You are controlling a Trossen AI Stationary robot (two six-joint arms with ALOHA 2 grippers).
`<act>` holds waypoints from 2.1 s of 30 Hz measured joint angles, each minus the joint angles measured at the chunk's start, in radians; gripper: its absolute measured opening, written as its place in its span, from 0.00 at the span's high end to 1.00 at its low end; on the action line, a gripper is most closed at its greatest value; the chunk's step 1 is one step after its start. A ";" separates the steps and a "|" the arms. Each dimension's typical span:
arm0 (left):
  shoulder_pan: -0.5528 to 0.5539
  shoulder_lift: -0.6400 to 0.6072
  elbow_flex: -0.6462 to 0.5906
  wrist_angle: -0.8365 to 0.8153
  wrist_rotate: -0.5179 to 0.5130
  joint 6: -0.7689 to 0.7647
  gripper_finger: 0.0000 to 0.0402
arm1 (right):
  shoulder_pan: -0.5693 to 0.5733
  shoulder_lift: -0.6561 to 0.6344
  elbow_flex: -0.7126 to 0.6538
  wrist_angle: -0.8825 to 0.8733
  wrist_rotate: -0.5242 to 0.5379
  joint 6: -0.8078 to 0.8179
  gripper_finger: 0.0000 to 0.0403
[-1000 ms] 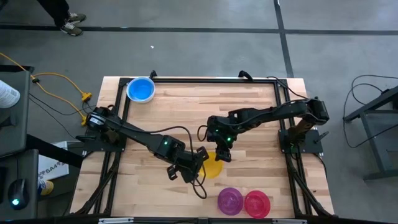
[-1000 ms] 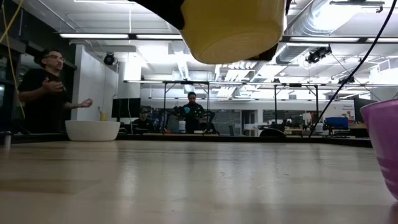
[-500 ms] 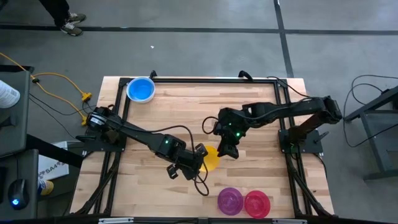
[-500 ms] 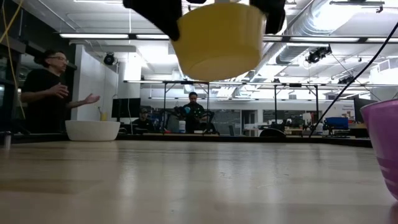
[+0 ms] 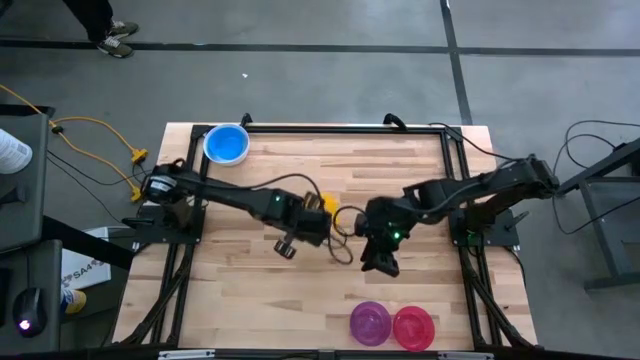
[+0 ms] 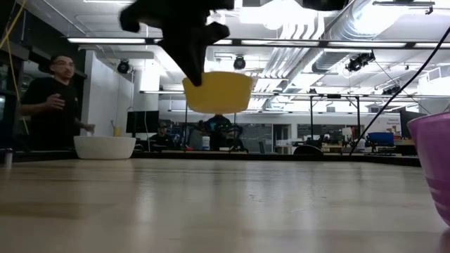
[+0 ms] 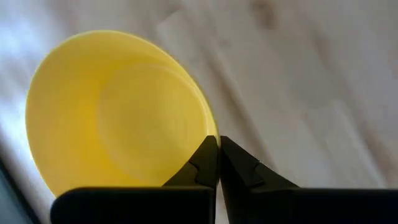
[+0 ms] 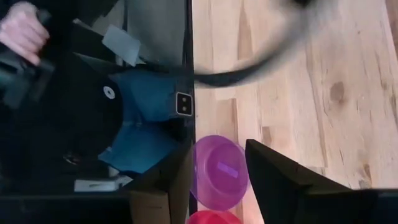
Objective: Nest bowls inside each other
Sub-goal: Stack the yellow bowl on the blue bowl
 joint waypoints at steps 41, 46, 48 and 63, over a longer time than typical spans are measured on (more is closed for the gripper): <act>0.150 -0.305 -0.488 0.096 -0.120 -0.310 1.00 | 0.282 0.002 0.000 -0.069 0.573 0.196 0.65; 0.193 -0.359 -0.548 0.097 -0.133 -0.327 1.00 | 0.282 0.002 0.000 -0.070 0.573 0.206 0.65; 0.209 -0.387 -0.559 0.096 -0.132 -0.334 1.00 | 0.282 0.002 0.000 -0.071 0.574 0.206 0.65; 0.361 -0.552 -0.562 0.046 -0.125 -0.285 1.00 | 0.289 0.002 0.000 -0.075 0.592 0.236 0.65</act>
